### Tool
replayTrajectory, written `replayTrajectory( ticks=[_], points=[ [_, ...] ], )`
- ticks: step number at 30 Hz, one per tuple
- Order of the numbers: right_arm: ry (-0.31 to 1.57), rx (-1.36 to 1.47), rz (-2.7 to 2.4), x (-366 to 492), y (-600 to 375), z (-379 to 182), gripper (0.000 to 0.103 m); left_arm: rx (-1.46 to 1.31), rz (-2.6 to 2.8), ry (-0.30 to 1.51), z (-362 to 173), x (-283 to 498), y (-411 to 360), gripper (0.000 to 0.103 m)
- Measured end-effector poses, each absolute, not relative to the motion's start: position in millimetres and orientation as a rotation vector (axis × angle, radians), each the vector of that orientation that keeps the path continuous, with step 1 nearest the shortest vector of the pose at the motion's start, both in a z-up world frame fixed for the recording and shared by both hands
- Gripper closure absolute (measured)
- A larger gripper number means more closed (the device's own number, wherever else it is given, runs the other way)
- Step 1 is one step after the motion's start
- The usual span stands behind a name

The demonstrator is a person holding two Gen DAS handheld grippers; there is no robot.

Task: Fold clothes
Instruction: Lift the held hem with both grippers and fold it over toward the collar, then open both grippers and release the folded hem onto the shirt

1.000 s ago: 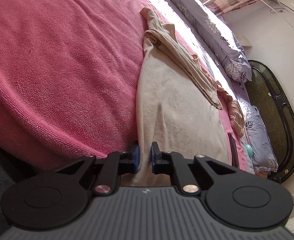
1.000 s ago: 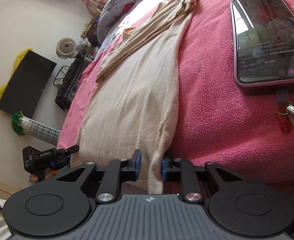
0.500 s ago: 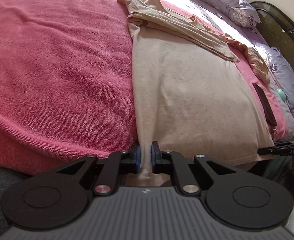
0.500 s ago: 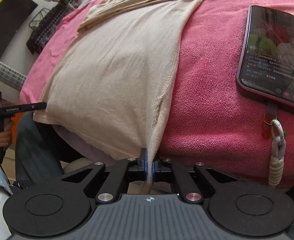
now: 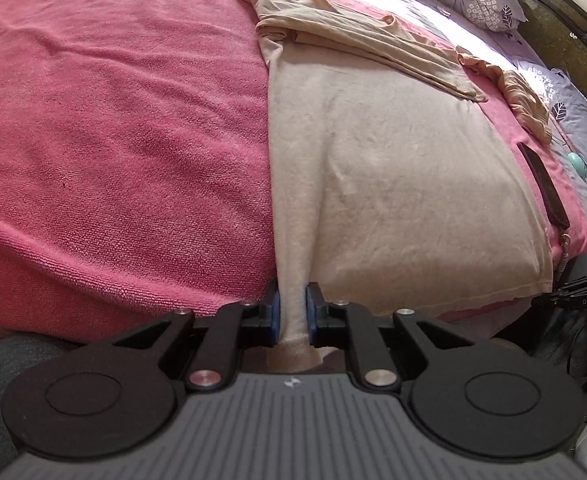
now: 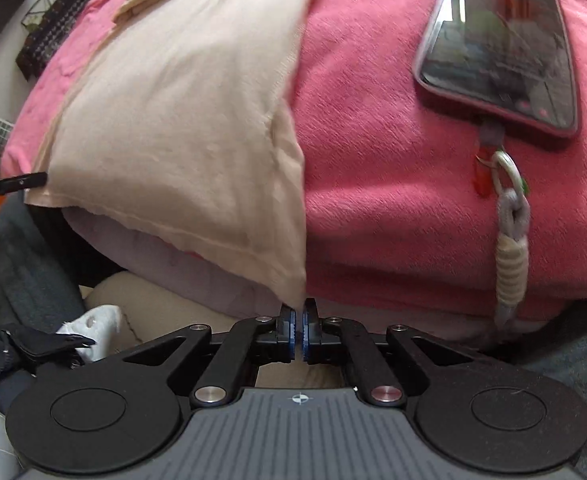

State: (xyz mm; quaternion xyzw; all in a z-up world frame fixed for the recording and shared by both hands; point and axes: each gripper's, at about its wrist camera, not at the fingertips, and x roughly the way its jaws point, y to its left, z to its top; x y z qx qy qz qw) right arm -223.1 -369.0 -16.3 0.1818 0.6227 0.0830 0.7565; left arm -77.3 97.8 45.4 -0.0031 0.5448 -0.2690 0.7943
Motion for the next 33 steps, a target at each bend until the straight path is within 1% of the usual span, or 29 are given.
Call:
replayTrajectory(
  ticks=[3,5,6,7,9,11,13,14,15,16,17,19,21,24,26,29,31,33],
  points=[
    [1.325,0.464,0.186,-237,-379,-16,0.097,0.044,-0.562,1.173,50,-83,97,0.086],
    [1.261,0.464,0.186,-241,-379,-3,0.094,0.115,-0.533,1.177,54,-90,99,0.081],
    [1.227,0.454,0.183,-242,-379,4,0.092,0.156,-0.512,1.177,56,-94,100,0.075],
    [1.187,0.423,0.176,-241,-376,12,0.092,0.157,-0.496,1.151,61,-94,101,0.072],
    [1.105,0.363,0.164,-238,-369,27,0.091,0.155,-0.466,1.096,73,-93,104,0.072],
    [1.013,0.322,0.164,-231,-359,40,0.086,0.152,-0.435,1.04,84,-93,106,0.072],
    [0.923,0.29,0.179,-220,-348,49,0.072,0.15,-0.405,0.985,95,-93,109,0.07],
    [0.881,0.28,0.184,-212,-342,54,0.068,0.134,-0.431,0.941,103,-91,101,0.066],
    [0.841,0.267,0.188,-204,-336,58,0.06,0.131,-0.46,0.897,109,-90,90,0.055],
    [0.81,0.249,0.186,-199,-330,61,0.055,0.139,-0.489,0.845,114,-87,73,0.047],
    [0.777,0.227,0.181,-193,-323,62,0.053,0.145,-0.508,0.812,115,-87,61,0.044],
    [0.707,0.172,0.161,-180,-306,62,0.044,0.169,-0.559,0.776,107,-82,24,0.043],
    [0.67,0.14,0.14,-165,-290,54,0.044,0.189,-0.565,0.792,93,-74,-5,0.043],
    [0.682,0.062,0.131,-160,-275,33,0.044,0.236,-0.538,0.805,70,-70,-35,0.043],
    [0.693,0.0,0.128,-158,-265,18,0.041,0.277,-0.512,0.812,57,-70,-48,0.043],
    [0.688,-0.107,0.123,-167,-255,10,0.036,0.335,-0.483,0.821,39,-78,-50,0.039],
    [0.708,-0.086,0.12,-172,-259,10,0.034,0.334,-0.475,0.808,37,-82,-46,0.033],
    [0.721,-0.078,0.127,-178,-261,10,0.034,0.321,-0.481,0.821,37,-83,-39,0.031]
  ],
)
